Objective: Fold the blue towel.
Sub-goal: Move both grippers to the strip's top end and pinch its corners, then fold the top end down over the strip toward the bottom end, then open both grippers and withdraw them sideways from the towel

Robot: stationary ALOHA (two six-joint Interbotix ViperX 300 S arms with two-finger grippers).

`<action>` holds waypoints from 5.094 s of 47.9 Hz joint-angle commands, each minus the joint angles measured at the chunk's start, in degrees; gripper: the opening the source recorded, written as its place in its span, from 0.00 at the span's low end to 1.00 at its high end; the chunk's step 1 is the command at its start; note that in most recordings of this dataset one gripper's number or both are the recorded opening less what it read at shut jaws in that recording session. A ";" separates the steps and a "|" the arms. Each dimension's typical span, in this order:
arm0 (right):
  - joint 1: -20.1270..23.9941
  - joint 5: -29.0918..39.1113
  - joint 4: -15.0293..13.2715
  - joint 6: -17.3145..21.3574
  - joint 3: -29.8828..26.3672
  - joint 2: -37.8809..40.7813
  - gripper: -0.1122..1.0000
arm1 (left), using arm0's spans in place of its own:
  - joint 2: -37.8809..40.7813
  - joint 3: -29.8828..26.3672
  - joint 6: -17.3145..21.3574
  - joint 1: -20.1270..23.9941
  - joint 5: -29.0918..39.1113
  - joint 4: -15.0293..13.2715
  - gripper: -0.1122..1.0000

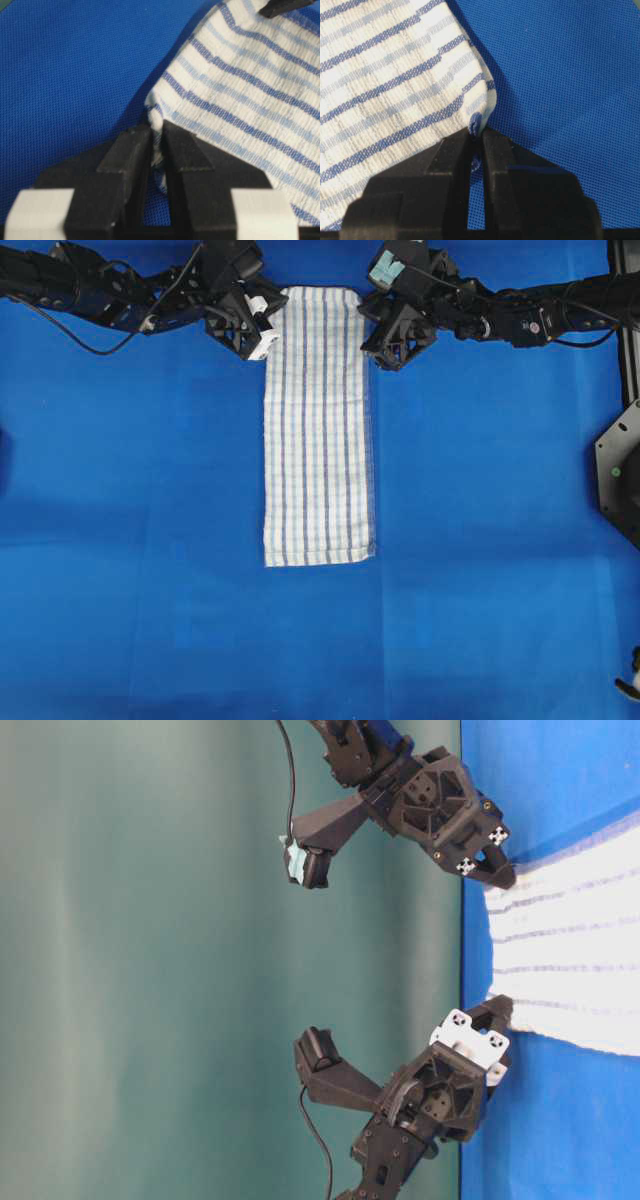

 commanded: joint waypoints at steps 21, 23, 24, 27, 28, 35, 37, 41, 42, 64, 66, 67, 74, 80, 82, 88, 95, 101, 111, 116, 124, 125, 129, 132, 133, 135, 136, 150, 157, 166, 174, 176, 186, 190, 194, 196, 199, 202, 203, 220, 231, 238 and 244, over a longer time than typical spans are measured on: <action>-0.18 0.00 0.00 0.00 -0.44 -4.48 0.17 | -5.71 0.35 1.76 -0.62 1.41 0.09 0.15; -0.18 0.35 0.00 0.00 -0.26 -5.27 0.17 | -6.86 0.53 1.76 -0.62 1.67 0.09 0.15; -0.18 0.53 0.00 0.09 -0.18 -5.71 0.17 | -7.38 0.70 1.76 -0.62 1.93 0.09 0.15; -0.18 1.05 0.00 0.09 0.00 -6.86 0.17 | -8.96 1.05 1.85 -0.79 2.29 0.26 0.15; -0.09 1.14 0.00 0.09 0.00 -7.21 0.17 | -9.67 1.32 1.85 -0.88 2.20 0.26 0.15; 0.00 1.85 0.00 0.00 0.18 -8.00 0.17 | -10.90 2.02 1.93 -0.88 2.29 0.26 0.15; 0.26 1.93 0.00 0.00 0.18 -8.00 0.17 | -10.90 2.20 1.85 -1.05 2.37 0.26 0.15; 0.70 2.20 0.00 0.09 0.35 -8.26 0.17 | -11.07 2.46 1.85 -1.58 2.37 0.26 0.15; 0.88 2.29 0.00 0.18 0.44 -8.44 0.17 | -11.16 2.55 1.85 -1.85 2.37 0.26 0.15; 9.05 2.99 0.70 0.79 6.15 -18.46 0.17 | -16.87 5.89 1.85 -9.58 2.55 0.26 0.15; 10.02 2.99 1.14 0.79 6.86 -19.42 0.17 | -17.67 6.33 1.76 -10.55 2.55 0.26 0.15; 10.55 2.99 1.32 0.79 7.21 -19.86 0.17 | -18.28 6.77 1.76 -11.25 2.55 0.26 0.15; 14.50 2.99 3.25 0.79 10.02 -22.68 0.17 | -21.88 9.32 0.88 -15.29 2.20 0.00 0.15; 18.11 2.81 5.45 0.79 11.69 -23.82 0.17 | -24.17 11.07 0.09 -20.04 1.67 -0.35 0.15; 19.25 2.81 5.98 0.79 11.95 -23.91 0.17 | -24.35 11.43 -0.44 -21.45 1.41 -0.53 0.15; 22.94 2.64 7.38 0.79 12.04 -23.82 0.17 | -24.17 11.60 -2.55 -26.02 0.62 -0.62 0.15; 26.28 2.46 8.70 0.79 12.30 -23.82 0.17 | -23.47 11.60 -4.13 -30.32 -0.62 -0.53 0.15; 28.65 2.11 10.20 0.79 12.48 -23.82 0.17 | -21.71 11.69 -5.10 -33.22 -2.46 -0.53 0.15; 32.08 2.20 11.16 0.79 12.48 -23.47 0.17 | -18.90 11.43 -6.06 -35.51 -4.48 -0.62 0.15; 33.22 2.20 11.87 0.79 12.30 -22.76 0.17 | -17.84 11.34 -6.15 -36.39 -5.27 -0.62 0.15; 34.72 1.93 13.45 0.79 12.13 -20.30 0.17 | -16.35 11.34 -6.15 -37.09 -5.63 -0.62 0.15; 34.89 1.76 13.62 0.79 12.04 -19.86 0.17 | -16.17 11.34 -6.15 -37.18 -5.63 -0.53 0.15; 35.60 1.05 14.68 0.79 11.95 -18.19 0.17 | -15.47 11.16 -6.24 -37.44 -5.80 -0.62 0.15; 35.86 0.79 15.38 0.79 11.87 -17.31 0.17 | -14.85 11.07 -6.33 -37.53 -5.98 -0.70 0.15; 35.95 0.70 15.64 0.79 11.95 -17.23 0.17 | -14.59 11.07 -6.33 -37.53 -6.15 -0.70 0.15; 36.04 0.70 15.82 0.79 11.95 -17.14 0.17 | -14.24 11.07 -6.33 -37.53 -6.42 -0.79 0.15; 36.12 0.70 15.91 0.79 11.87 -17.14 0.17 | -14.06 11.07 -6.33 -37.53 -6.50 -0.88 0.15; 36.65 0.79 15.91 0.79 11.78 -17.14 0.17 | -13.54 11.07 -6.42 -37.53 -7.38 -1.49 0.15; 37.53 0.88 16.00 0.79 11.60 -17.14 0.17 | -13.62 11.25 -7.21 -37.71 -7.38 -1.41 0.15; 38.23 0.70 17.14 0.79 11.60 -17.14 0.25 | -13.62 11.60 -7.29 -37.71 -7.03 -1.58 0.15; 38.23 0.70 17.58 0.79 11.51 -17.14 0.66 | -13.80 11.60 -7.38 -37.71 -6.94 -1.85 0.17; 38.23 0.70 17.58 0.79 11.43 -17.14 0.76 | -13.89 11.60 -7.38 -37.71 -6.94 -1.85 0.24; 38.23 0.44 17.31 0.00 11.25 -18.90 0.86 | -15.91 11.69 -7.21 -38.23 -4.57 -1.85 0.79; 38.23 0.53 16.96 -0.53 11.51 -21.01 0.85 | -18.19 11.69 -6.94 -38.23 -2.02 -1.85 0.92; 38.23 0.70 16.70 -1.67 11.95 -23.91 0.85 | -21.71 11.69 -6.33 -38.23 2.11 -1.49 0.93; 38.23 0.88 16.70 -2.29 12.22 -25.22 0.85 | -23.64 11.78 -6.24 -38.23 4.04 -1.49 0.92; 38.23 0.88 16.70 -3.25 12.66 -27.25 0.85 | -26.54 11.95 -6.24 -38.06 7.21 -1.41 0.92; 38.23 0.88 16.70 -4.39 13.27 -29.27 0.85 | -29.09 12.22 -6.24 -37.79 9.84 -1.41 0.92; 38.14 0.88 16.70 -4.83 13.45 -30.06 0.85 | -30.41 12.39 -6.24 -37.71 10.99 -1.41 0.92; 36.56 2.72 16.70 -11.07 18.37 -45.79 0.85 | -45.35 17.75 -6.06 -36.30 15.73 -0.53 0.91; 34.37 8.00 16.17 -13.45 21.80 -56.25 0.85 | -56.25 24.96 -5.89 -35.16 15.82 -0.44 0.91; 32.08 10.81 16.08 -14.77 25.14 -62.23 0.84 | -64.34 29.71 -4.13 -35.07 15.91 0.62 0.91; 30.76 11.78 15.47 -15.21 28.74 -67.15 0.84 | -71.10 33.93 -1.14 -35.07 15.91 0.70 0.91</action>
